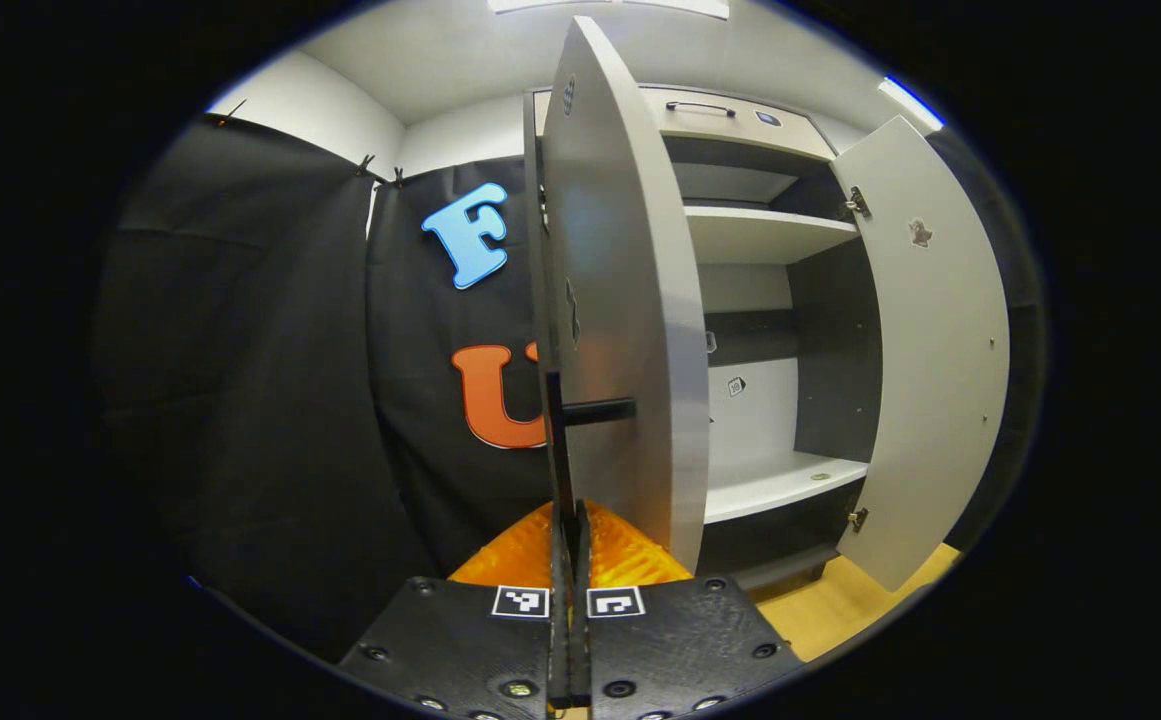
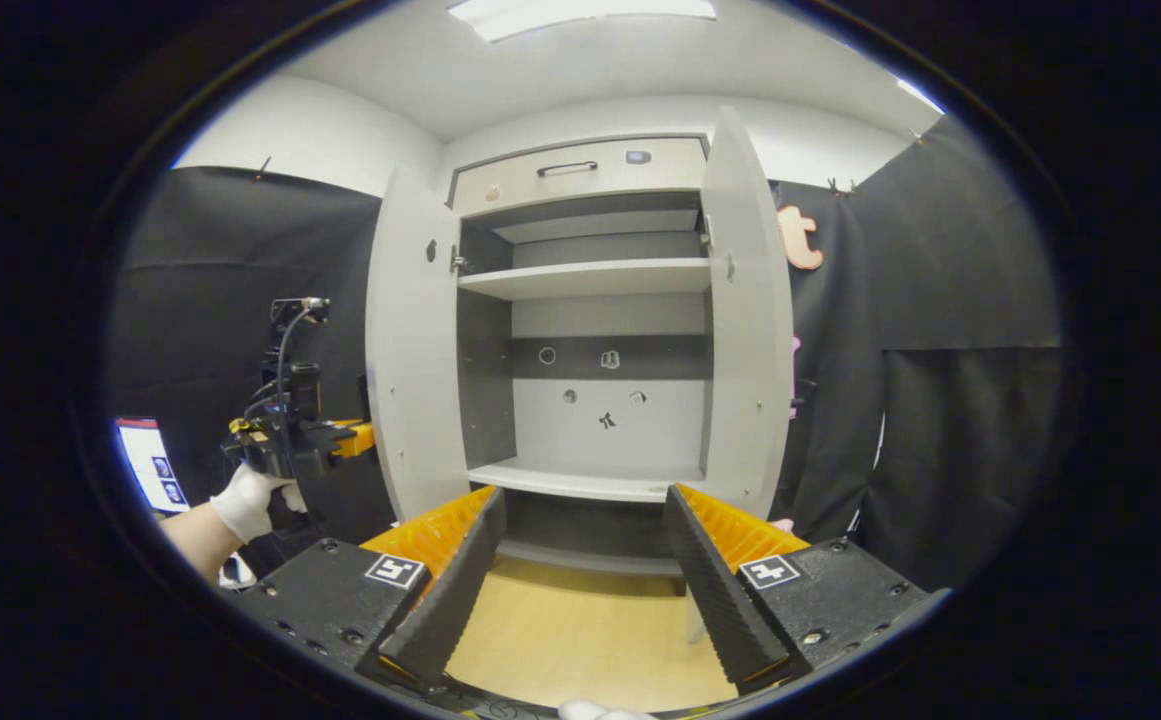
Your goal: Open the right door of the double-door shoe cabinet with the right hand, and open the left door with the left hand.
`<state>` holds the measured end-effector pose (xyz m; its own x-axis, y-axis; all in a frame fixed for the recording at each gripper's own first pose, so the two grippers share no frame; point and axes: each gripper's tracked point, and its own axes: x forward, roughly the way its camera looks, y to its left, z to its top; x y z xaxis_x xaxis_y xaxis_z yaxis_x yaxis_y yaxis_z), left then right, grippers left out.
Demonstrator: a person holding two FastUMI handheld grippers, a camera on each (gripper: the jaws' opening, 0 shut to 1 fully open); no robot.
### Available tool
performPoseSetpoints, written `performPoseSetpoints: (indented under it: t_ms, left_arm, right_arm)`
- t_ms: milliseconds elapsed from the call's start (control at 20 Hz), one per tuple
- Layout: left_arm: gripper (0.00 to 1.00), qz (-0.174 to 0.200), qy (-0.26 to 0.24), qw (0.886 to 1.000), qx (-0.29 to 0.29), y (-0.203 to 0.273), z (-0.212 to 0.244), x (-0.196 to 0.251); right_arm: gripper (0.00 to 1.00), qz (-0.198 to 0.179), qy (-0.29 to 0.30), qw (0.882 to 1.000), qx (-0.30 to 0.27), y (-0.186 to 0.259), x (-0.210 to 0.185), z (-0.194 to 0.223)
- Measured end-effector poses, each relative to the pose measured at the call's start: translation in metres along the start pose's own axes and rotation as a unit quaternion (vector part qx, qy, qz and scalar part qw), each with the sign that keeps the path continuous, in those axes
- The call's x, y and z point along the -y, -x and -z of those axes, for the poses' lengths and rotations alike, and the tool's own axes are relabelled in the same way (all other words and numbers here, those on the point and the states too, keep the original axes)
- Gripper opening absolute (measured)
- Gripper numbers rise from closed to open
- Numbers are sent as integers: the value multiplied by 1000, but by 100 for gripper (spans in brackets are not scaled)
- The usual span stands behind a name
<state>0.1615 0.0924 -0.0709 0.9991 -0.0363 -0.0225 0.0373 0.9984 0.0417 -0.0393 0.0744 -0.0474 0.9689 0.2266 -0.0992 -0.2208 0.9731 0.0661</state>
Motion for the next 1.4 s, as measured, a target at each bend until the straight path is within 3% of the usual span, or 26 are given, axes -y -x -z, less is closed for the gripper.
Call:
performPoseSetpoints:
  t_ms: [100,350,550,1000,1250,1400]
  left_arm:
    - [0,-7,-4,1000,-3,1,3,-18]
    - [0,22,35,999,-5,-1,6,-39]
    - [0,45,24,999,-2,-2,6,-41]
    - [3,13,5,1000,-25,18,15,-52]
    - [97,-32,13,999,-28,57,28,-71]
    - [100,-43,20,998,-41,86,35,-65]
  right_arm:
    - [99,-1,2,1000,-2,-3,-6,1]
    - [99,-2,5,1000,-5,-8,-19,-1]
    - [99,0,8,1000,-7,-8,-28,-1]
    - [99,16,11,1000,2,-2,-21,-7]
    - [99,17,10,1000,-1,0,-16,-4]
    - [99,19,8,1000,-4,2,-12,-3]
